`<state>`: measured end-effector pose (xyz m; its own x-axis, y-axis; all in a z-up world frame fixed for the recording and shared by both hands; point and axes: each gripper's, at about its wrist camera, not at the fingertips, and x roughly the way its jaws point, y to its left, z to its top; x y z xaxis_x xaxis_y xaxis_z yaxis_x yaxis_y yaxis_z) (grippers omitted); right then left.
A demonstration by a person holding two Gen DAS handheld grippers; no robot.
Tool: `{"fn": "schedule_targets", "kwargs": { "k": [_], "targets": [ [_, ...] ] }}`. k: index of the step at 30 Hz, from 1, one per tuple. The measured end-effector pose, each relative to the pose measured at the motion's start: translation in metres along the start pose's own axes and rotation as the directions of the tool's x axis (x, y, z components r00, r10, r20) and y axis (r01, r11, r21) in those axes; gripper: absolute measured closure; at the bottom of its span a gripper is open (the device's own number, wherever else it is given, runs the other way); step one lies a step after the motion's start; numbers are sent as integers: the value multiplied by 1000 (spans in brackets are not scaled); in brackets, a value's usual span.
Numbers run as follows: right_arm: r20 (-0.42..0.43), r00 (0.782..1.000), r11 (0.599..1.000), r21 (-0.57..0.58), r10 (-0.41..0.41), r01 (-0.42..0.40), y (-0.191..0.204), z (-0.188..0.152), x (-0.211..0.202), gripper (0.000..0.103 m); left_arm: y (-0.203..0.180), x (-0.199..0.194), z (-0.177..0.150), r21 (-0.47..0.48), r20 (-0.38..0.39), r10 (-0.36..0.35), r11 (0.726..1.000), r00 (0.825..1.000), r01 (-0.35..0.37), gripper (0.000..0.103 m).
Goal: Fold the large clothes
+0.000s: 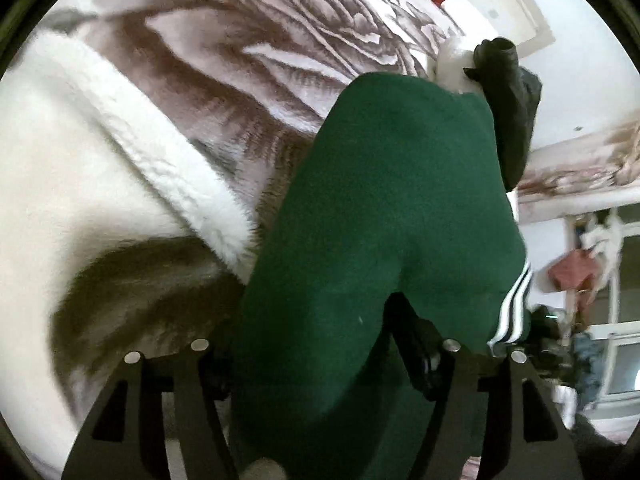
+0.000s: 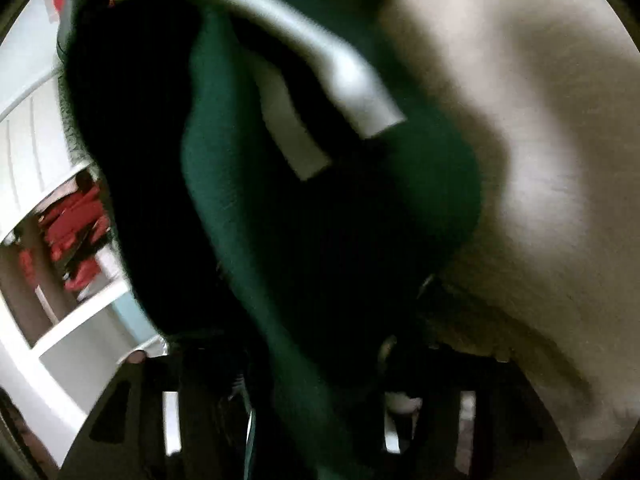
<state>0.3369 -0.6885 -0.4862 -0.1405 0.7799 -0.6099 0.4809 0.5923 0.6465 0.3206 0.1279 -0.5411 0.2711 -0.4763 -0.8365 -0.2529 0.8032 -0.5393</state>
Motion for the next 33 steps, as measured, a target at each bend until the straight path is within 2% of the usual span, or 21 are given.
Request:
{"fn": "schedule_targets", "kwargs": {
  "k": [2,3,5,6,9,11,12,13,15,17,18,19,20,23,26,27,28,29,30,31,33],
  "targets": [
    [56,998,1000,2,-27,27,4,-26,-29,32,-6,-10,-5,11,29,30,999,999,-31,33],
    [72,996,999,7,-44,43,5,-37,-40,31,-10,-17,-9,16,43,45,999,998,-46,20],
    [83,994,998,12,-64,63,9,-57,-56,24,-17,-26,-14,23,74,77,997,994,-78,9],
    [58,996,997,20,-70,68,12,-68,-54,24,-19,-33,-21,33,98,124,991,987,-128,9],
    [-14,999,997,59,-50,51,19,-86,-19,24,-19,-35,-35,55,111,184,980,977,-191,9],
    [19,995,993,54,-102,101,21,-98,1,67,-11,-30,-42,57,91,205,976,975,-210,9],
    [34,984,983,68,-173,170,20,-105,7,83,-5,-25,-47,61,71,228,971,971,-233,9],
    [74,974,972,119,-212,203,10,-110,6,85,-1,-20,-52,64,56,226,971,972,-229,8],
    [115,961,959,165,-252,232,-6,-122,7,84,9,-12,-60,63,29,191,979,981,-193,3],
    [134,958,959,165,-255,232,-5,-132,6,76,11,-11,-60,57,22,186,981,982,-187,3],
    [138,959,960,169,-246,222,-1,-141,3,62,10,-12,-58,67,25,188,980,982,-190,3],
    [141,957,956,185,-254,227,2,-151,-1,41,9,-14,-56,80,29,196,977,980,-198,3],
    [163,956,956,207,-243,207,-2,-165,-5,35,8,-14,-54,87,32,199,976,979,-201,3],
    [210,967,955,284,-144,81,-17,-177,-2,26,12,-16,-52,86,34,192,977,981,-194,3],
    [231,973,938,341,-19,-63,-54,-171,29,25,18,-13,-52,64,22,179,982,984,-180,3],
    [255,964,926,343,70,-158,-63,-165,42,25,18,-14,-54,60,18,176,982,984,-177,3],
    [299,947,919,327,119,-219,-66,-163,48,25,19,-12,-53,60,17,175,983,985,-175,3],
    [341,932,929,293,118,-225,-62,-163,49,27,20,-12,-53,62,18,172,983,985,-172,3],
    [366,921,938,254,133,-236,-56,-167,49,43,20,-12,-53,65,18,175,982,984,-176,3],
    [381,906,939,203,185,-277,-47,-172,45,56,21,-12,-52,69,19,179,981,984,-180,3],
    [389,877,941,66,282,-331,-25,-182,37,65,24,-14,-50,79,23,179,981,984,-180,3]
  ]
}}
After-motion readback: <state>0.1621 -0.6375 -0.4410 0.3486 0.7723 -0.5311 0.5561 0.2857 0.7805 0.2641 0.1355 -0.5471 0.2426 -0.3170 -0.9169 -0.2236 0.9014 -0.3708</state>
